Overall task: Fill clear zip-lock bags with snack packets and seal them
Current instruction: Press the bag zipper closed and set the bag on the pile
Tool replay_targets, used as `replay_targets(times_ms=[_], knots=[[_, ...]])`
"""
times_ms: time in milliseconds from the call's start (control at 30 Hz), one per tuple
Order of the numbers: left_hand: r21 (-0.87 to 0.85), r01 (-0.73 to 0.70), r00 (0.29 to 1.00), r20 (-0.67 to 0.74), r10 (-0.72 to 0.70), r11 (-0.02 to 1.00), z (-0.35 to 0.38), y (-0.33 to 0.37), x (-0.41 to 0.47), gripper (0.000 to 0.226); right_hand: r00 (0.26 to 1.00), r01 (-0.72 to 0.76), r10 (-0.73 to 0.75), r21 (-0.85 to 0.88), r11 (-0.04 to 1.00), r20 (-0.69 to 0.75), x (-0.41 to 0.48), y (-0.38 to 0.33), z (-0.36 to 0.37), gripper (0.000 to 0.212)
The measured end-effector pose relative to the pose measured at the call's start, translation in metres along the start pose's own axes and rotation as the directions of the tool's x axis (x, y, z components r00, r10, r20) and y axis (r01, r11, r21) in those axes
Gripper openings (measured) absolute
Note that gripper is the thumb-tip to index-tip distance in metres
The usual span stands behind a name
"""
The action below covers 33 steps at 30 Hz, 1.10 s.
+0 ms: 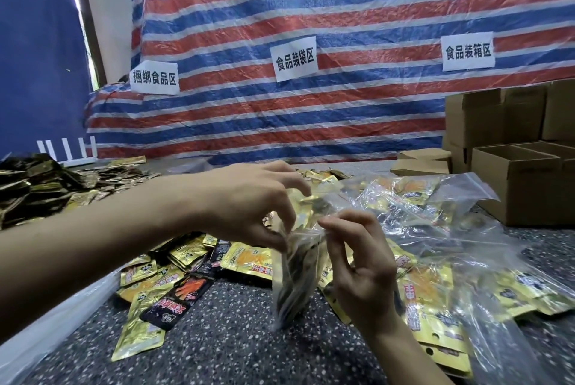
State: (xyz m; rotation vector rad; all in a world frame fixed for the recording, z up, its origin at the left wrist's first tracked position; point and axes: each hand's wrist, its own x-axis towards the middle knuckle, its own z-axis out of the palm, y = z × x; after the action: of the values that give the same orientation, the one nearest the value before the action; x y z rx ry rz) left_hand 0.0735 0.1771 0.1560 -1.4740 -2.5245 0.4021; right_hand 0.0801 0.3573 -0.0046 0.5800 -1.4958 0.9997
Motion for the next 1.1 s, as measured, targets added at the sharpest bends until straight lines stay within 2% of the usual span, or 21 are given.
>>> replay_targets(times_ms=[100,233,367,467,567,633,667,767,867,967,1100], knots=[[-0.098,0.073,0.994,-0.074,-0.081,0.992,0.003,-0.007,-0.011,0.011,0.998,-0.012,0.013,-0.029,1.0,0.058,0.001,0.002,-0.003,0.017],[-0.122,0.145,0.985,-0.078,-0.155,0.982,0.01,-0.018,-0.025,0.014,0.969,-0.044,0.068,-0.106,0.993,0.237,0.005,0.002,-0.01,0.01],[-0.132,0.195,0.979,-0.034,-0.201,0.972,0.015,-0.025,-0.037,0.018,0.903,-0.008,0.112,-0.245,0.97,0.415,0.021,-0.009,-0.013,0.013],[-0.149,0.216,0.973,-0.046,-0.225,0.965,0.017,-0.027,-0.041,0.034,0.783,0.025,0.231,-0.399,0.917,0.578,0.047,-0.014,-0.019,0.02],[-0.175,0.259,0.965,0.008,-0.262,0.95,0.022,-0.024,-0.044,0.053,0.576,0.129,0.33,-0.482,0.867,0.748,0.071,-0.016,-0.025,0.018],[-0.197,0.262,0.965,0.022,-0.263,0.945,0.025,-0.024,-0.046,0.052,0.471,0.198,0.343,-0.477,0.857,0.813,0.081,-0.019,-0.028,0.015],[-0.214,0.258,0.965,0.011,-0.262,0.942,0.027,-0.024,-0.048,0.046,0.443,0.228,0.34,-0.471,0.852,0.83,0.085,-0.021,-0.03,0.014],[-0.301,0.241,0.961,-0.058,-0.27,0.923,0.028,-0.025,-0.052,0.028,0.443,0.235,0.304,-0.436,0.869,0.844,0.097,-0.03,-0.038,0.004],[-0.457,0.201,0.936,-0.17,-0.307,0.866,0.026,-0.023,-0.054,0.014,0.438,0.172,0.293,-0.399,0.901,0.85,0.107,-0.042,-0.043,0.013],[-0.539,0.146,0.892,-0.291,-0.346,0.83,0.021,-0.024,-0.058,0.01,0.42,0.145,0.314,-0.405,0.903,0.852,0.113,-0.055,-0.045,0.019],[-0.677,0.07,0.855,-0.337,-0.393,0.733,0.019,-0.031,-0.064,0.011,0.464,0.169,0.324,-0.442,0.881,0.824,0.126,-0.072,-0.047,0.014]])
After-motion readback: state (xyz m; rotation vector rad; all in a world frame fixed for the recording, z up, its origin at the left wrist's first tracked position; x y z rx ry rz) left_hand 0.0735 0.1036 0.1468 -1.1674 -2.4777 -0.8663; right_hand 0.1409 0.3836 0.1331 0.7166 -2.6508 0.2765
